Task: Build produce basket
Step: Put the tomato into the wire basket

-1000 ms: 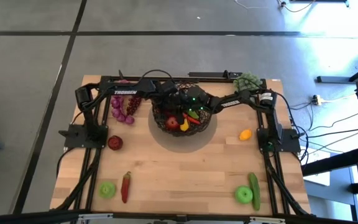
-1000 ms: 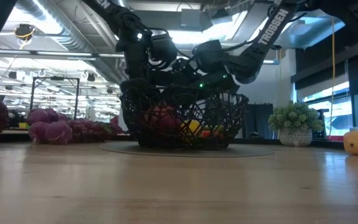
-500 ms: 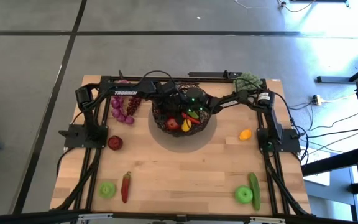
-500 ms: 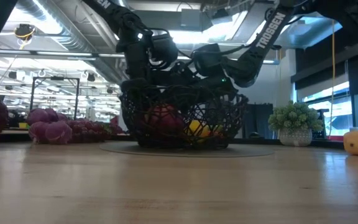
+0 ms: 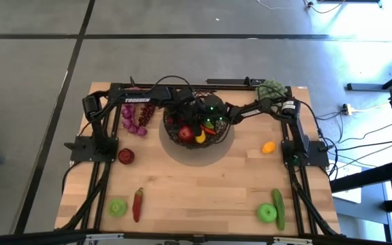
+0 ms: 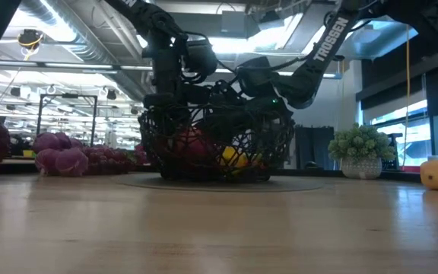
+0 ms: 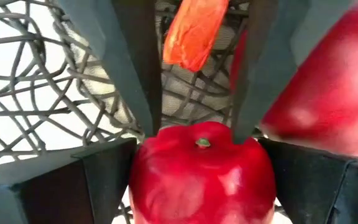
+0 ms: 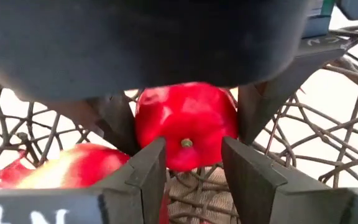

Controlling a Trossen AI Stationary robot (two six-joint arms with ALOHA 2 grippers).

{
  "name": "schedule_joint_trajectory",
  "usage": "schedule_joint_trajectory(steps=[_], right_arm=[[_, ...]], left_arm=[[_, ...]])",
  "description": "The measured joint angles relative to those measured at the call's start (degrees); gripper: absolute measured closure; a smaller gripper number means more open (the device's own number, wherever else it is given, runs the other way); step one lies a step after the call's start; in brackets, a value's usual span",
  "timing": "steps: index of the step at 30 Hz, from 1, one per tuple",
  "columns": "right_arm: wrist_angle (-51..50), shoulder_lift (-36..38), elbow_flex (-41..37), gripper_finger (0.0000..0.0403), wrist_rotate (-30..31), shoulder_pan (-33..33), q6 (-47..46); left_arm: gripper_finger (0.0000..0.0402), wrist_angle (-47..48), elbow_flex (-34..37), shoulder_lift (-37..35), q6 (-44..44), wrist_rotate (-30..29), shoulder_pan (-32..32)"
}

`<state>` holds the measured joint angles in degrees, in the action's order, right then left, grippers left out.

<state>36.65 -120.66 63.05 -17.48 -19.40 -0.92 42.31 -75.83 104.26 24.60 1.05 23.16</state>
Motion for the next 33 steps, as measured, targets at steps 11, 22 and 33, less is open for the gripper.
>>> schedule_joint_trajectory(steps=[11, 22, 33], right_arm=[[0.2, -0.2, 0.0, 0.0248, 0.2, -0.2, -0.6], [0.5, -0.1, 0.0, 0.0248, 0.0, -0.2, -1.8], [0.6, -0.1, 0.0, 0.0248, 0.0, -0.2, -1.8]], left_arm=[[0.0088, -0.3, 1.6, -0.3, -0.2, -3.2, -0.8], [0.0088, -0.1, 1.8, -0.3, -0.5, -3.3, -0.8], [0.0088, -0.1, 1.9, -0.3, -0.5, -3.5, -0.8]])
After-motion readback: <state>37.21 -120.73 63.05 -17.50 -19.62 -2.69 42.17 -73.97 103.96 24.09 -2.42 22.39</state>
